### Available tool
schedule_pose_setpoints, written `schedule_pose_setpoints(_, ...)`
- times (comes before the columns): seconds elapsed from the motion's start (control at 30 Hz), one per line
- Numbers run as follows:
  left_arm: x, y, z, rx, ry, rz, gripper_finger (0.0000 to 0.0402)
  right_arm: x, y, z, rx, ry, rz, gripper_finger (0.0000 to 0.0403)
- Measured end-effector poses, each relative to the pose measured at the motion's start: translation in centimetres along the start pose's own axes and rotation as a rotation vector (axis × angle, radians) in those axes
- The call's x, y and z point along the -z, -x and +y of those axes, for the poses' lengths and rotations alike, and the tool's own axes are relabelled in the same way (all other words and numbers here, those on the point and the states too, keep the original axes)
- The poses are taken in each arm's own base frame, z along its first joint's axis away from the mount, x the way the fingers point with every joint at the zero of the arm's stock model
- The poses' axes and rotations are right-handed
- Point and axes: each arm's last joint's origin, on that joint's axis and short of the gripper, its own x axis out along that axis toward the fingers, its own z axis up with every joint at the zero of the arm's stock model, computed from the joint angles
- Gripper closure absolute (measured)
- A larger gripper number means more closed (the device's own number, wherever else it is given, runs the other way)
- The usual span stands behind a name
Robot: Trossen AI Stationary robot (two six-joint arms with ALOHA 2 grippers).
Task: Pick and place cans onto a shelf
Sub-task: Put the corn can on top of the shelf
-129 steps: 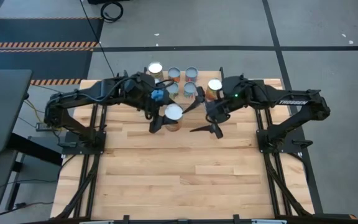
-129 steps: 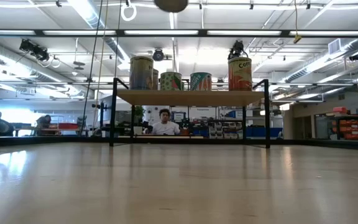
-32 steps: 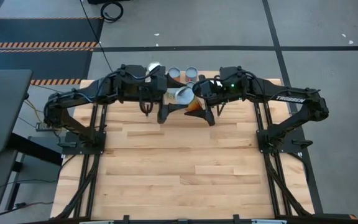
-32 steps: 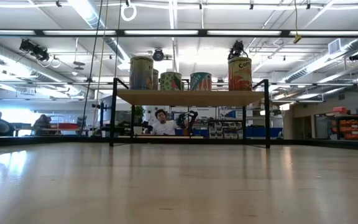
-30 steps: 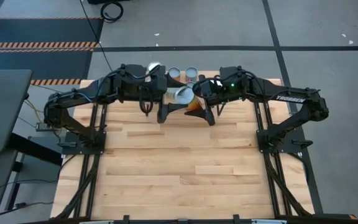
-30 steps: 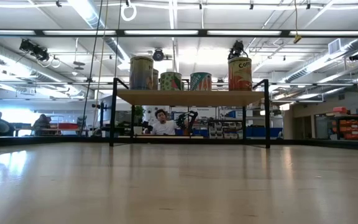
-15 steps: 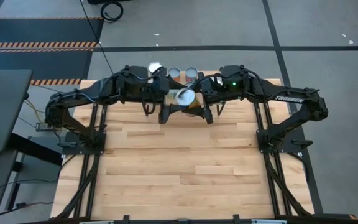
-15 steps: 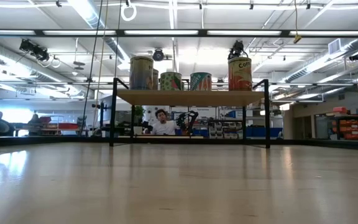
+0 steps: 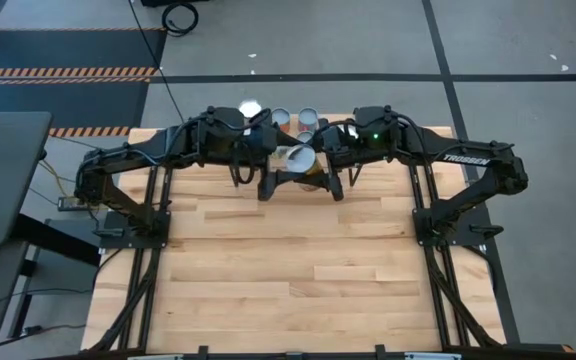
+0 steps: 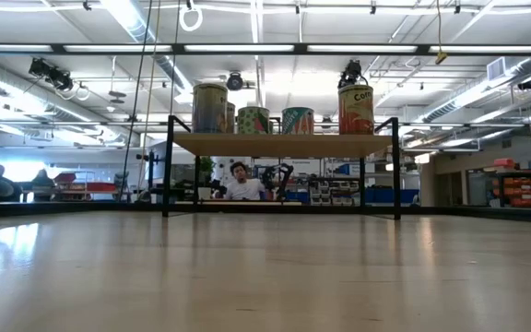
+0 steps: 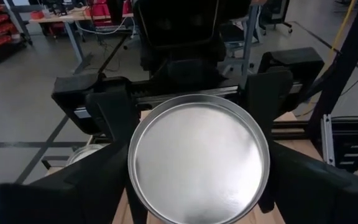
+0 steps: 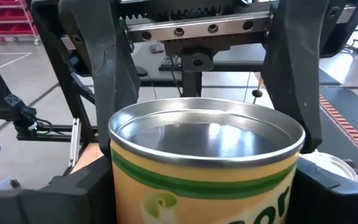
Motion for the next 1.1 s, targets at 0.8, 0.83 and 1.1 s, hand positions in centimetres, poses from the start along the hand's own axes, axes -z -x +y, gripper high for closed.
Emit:
schedule_pose_setpoints(0.8, -2.4, 8.8, 1.3, -0.070, 0.046, -0.109, 0.0047, -0.7, 6.4, -9.1, 0.260, 0.111, -0.052, 0.0095)
schedule_pose_setpoints(0.83, -2.3, 8.6, 1.3, -0.076, 0.049, -0.100, 0.0047, -0.5, 6.9, -9.9, 0.274, 0.114, -0.051, 0.0095)
schedule_pose_setpoints(1.1, -1.1, 6.8, 2.5, -0.220, 0.090, -0.002, 0.0053, 5.0, 10.6, -17.1, 0.259, 0.094, -0.136, 0.0095)
